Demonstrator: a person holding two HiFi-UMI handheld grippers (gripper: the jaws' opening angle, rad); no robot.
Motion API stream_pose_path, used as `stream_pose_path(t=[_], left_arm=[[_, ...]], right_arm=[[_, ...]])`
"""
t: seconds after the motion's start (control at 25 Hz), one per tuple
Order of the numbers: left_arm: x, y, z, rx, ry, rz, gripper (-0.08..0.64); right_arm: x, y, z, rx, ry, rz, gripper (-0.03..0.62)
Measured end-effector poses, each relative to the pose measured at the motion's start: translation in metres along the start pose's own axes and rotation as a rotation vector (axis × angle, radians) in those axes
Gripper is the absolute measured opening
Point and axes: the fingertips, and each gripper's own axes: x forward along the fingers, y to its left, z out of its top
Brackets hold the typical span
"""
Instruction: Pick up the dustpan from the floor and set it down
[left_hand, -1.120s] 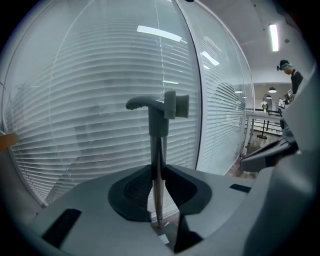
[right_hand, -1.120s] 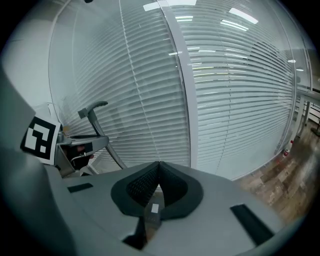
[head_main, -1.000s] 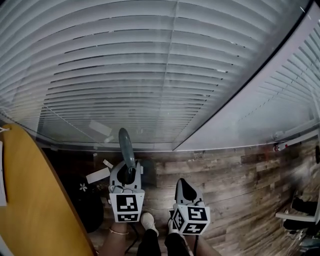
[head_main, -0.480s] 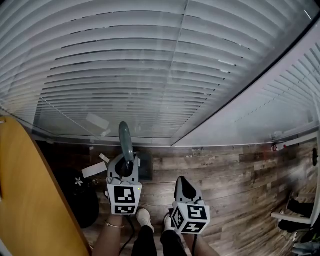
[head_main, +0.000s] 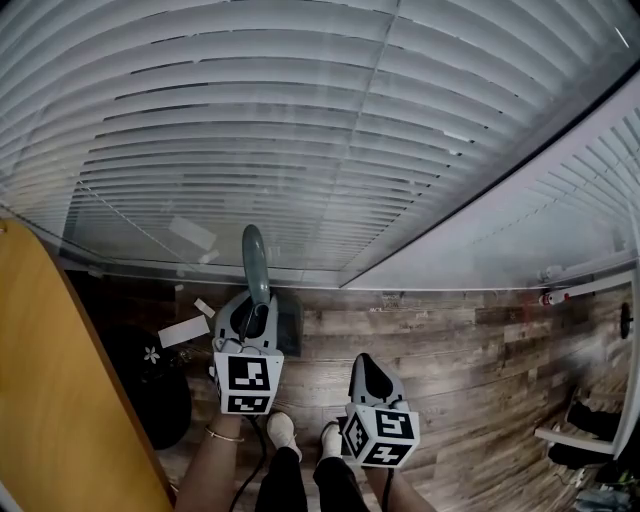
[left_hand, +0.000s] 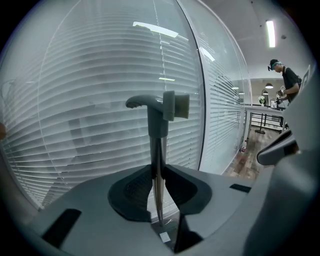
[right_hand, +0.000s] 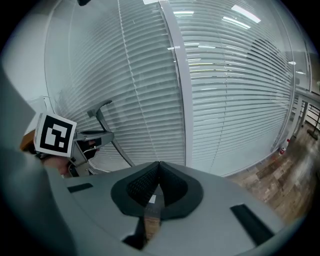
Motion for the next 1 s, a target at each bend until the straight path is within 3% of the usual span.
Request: stream_pose_path(t=[0.32, 0.76, 1.0], left_arm=[[0.001, 0.001, -0.001, -0.013, -0.030, 0.027, 0.091], [-0.013, 0.006, -0.008, -0.148, -0.030, 0.040, 0.117], [-0.048, -0.001, -0.014, -0.244, -0.015, 0.092, 0.117]], right_arm=[[0.002, 0.002, 0.000, -0.015, 0.001, 0.008, 0.032], [-0.006, 0.004, 0.006, -0.026, -0.007, 0.022, 0.032], [-0.022, 0.001, 0.022, -0.033, -0.039, 0.035, 0.032]])
